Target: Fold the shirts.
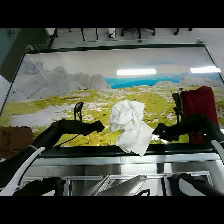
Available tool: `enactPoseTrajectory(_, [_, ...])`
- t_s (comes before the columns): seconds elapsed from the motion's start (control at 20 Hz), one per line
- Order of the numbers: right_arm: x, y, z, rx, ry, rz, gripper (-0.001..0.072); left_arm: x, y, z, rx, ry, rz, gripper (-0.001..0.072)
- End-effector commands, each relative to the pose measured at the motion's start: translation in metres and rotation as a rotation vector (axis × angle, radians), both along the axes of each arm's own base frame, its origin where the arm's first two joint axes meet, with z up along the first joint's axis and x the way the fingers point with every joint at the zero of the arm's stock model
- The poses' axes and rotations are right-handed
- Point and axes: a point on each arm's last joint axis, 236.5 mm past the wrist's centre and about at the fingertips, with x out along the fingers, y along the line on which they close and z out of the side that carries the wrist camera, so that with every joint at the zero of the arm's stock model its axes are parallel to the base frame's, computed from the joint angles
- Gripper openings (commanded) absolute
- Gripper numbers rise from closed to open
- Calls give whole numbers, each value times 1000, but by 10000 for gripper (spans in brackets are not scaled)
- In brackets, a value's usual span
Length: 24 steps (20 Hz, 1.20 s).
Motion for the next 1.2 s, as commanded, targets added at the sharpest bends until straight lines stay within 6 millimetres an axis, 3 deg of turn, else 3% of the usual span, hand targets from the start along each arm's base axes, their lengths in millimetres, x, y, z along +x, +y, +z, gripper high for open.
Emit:
enactPoseTrajectory(0.0, [4, 28, -23, 13, 14, 25, 486, 21, -51, 0, -24, -39, -61, 695])
enactPoseTrajectory(0.1, [8, 37, -31, 6, 8, 32, 485, 21, -74, -3, -25, -18, -117, 696])
enactPoseTrajectory(0.15, [8, 40, -35, 5, 9, 32, 423, 18, -82, -8, -21, 3, -142, 696])
enactPoseTrajectory(0.2, [9, 42, -37, 8, 8, 36, 293, 14, -88, -14, -16, 29, -165, 695])
enactPoseTrajectory(0.25, [10, 43, -39, 10, 8, 40, 243, 11, -91, -20, -9, 53, -180, 695])
enactPoseTrajectory(0.3, [10, 43, -40, 10, 7, 47, 156, 9, -92, -24, -5, 71, -187, 636])
enactPoseTrajectory(0.35, [13, 43, -38, 9, -11, 65, 28, 9, -93, -25, -5, 79, -189, 493])
enactPoseTrajectory(0.4, [15, 43, -36, 10, -20, 70, 26, 13, -93, -22, -8, 75, -184, 165])
enactPoseTrajectory(0.45, [19, 44, -30, 15, -35, 81, 26, 18, -92, -18, -14, 66, -179, 15])
enactPoseTrajectory(0.55, [30, 44, -8, 37, -74, 103, 25, 34, -89, 4, -39, 23, -157, 14])
enactPoseTrajectory(0.6, [41, 41, 13, 52, -113, 105, 25, 43, -85, 26, -62, -20, -140, 14])
enactPoseTrajectory(0.65, [54, 36, 39, 63, -168, 101, 25, 54, -80, 54, -89, -73, -124, 14])
enactPoseTrajectory(0.75, [84, 15, 115, 63, -335, 67, 25, 69, -65, 128, -147, -204, -105, 13])
enactPoseTrajectory(0.85, [107, -14, 231, 22, -606, 10, 24, 79, -39, 235, -204, -418, -83, 13])
enactPoseTrajectory(0.9, [108, -25, 291, -14, -756, -15, 24, 77, -24, 290, -229, -531, -70, 13])
enactPoseTrajectory(1.0, [87, -38, 414, -121, -1067, -43, 24, 53, 6, 400, -275, -765, -49, 13])
enactPoseTrajectory(1.05, [65, -35, 468, -176, -1209, -38, 24, 31, 18, 446, -296, -860, -50, 13])
enactPoseTrajectory(1.15, [16, -18, 546, -254, -1437, -19, 25, -18, 37, 514, -321, -1012, -69, 13])
